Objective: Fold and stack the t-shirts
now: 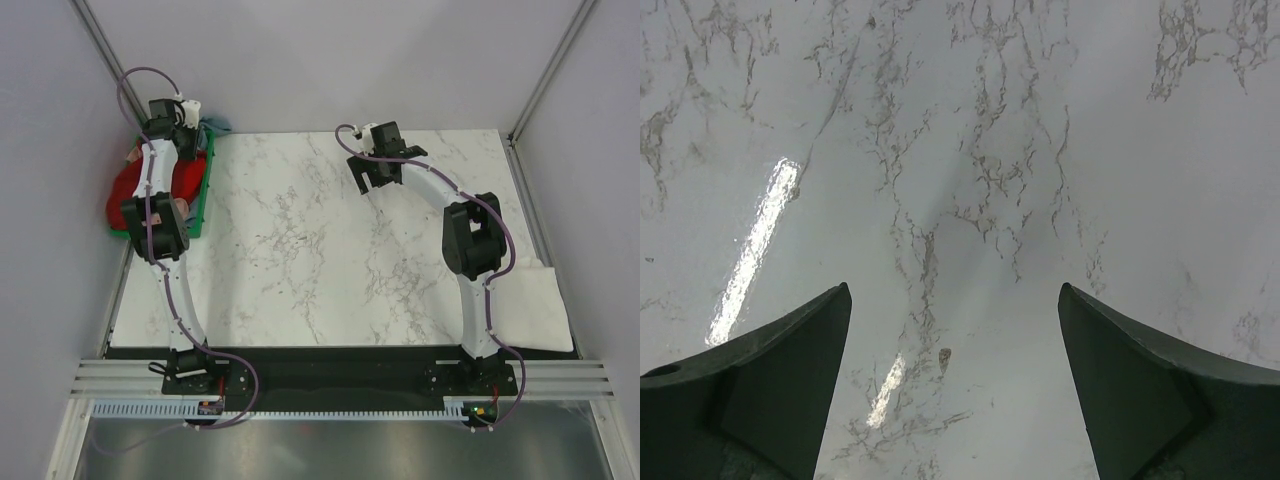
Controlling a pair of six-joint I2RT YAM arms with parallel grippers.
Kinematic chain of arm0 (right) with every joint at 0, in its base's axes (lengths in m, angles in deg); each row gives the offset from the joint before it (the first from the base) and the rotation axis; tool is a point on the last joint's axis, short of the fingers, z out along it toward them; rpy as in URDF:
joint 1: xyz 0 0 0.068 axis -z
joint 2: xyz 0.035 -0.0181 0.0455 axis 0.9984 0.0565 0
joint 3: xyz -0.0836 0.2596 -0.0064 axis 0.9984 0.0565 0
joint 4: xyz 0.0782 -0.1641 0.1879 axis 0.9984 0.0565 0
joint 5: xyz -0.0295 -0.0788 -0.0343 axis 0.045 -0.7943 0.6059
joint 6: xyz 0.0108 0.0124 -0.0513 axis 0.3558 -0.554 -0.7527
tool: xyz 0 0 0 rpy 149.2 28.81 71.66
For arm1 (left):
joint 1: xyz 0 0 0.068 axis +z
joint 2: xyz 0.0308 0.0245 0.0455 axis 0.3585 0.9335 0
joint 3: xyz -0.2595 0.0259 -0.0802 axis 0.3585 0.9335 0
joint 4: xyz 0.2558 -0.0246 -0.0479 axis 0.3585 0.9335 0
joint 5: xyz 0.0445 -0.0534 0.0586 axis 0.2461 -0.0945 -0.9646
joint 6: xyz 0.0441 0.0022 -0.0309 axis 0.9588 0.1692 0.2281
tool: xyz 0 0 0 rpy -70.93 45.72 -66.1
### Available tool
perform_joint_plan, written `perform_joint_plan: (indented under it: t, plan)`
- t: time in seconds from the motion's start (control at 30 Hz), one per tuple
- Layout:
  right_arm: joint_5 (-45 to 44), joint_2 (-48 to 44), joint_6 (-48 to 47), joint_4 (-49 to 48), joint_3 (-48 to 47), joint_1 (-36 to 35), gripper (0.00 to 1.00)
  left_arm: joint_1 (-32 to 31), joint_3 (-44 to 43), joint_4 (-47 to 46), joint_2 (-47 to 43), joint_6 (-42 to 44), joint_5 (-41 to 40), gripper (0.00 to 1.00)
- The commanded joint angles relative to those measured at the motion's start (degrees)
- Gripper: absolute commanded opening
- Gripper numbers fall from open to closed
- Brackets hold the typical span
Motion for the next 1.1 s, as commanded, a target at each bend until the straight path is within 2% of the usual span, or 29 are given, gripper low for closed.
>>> perform_joint_plan:
  t: [0.0, 0.07, 0.1, 0.17, 0.3, 0.47, 0.73, 0.9, 1.07]
  plan:
    - [-1.07, 0.48, -0.73, -0.10, -0.13, -0.23, 0.92, -0.33, -3.06, -2.59, 0.19, 1.60, -0.79, 0.38]
    - [-1.25, 0.39, -0.82, -0.10, 0.13, -0.49, 0.92, -0.42, -3.23, -2.76, 0.11, 1.43, -0.88, 0.29]
    - [-1.16, 0.39, -0.82, -0.10, 0.22, -0.49, 0.92, -0.33, -3.23, -2.77, -0.15, 1.34, -0.97, 0.17]
    - [-1.42, 0.21, -0.91, -0.10, 0.39, -0.58, 0.93, -0.42, -3.23, -2.85, -0.51, 0.81, -1.67, 0.02]
    - [-0.90, -1.10, -0.82, -0.19, 0.66, -0.67, 0.92, -0.59, -2.44, -2.85, -3.58, 0.20, -2.02, 0.02]
    - [1.30, -2.68, -3.10, -0.10, 0.39, -0.67, 0.91, -0.94, -0.68, -2.68, -12.01, -0.42, -2.29, 0.02]
    - [18.85, -5.94, -5.92, -1.50, 0.22, -0.76, 0.93, -1.38, 2.39, -2.77, -26.95, -1.03, -1.67, 0.02]
    - [21.60, -7.51, -5.21, -1.59, -1.71, -0.93, 0.98, -1.38, 3.97, -2.85, -34.86, -1.21, -0.80, 0.02]
    - [21.25, -12.51, -7.67, -1.59, 0.04, -1.46, 0.98, -1.30, 3.98, -3.12, -39.52, -2.87, 1.84, 0.02]
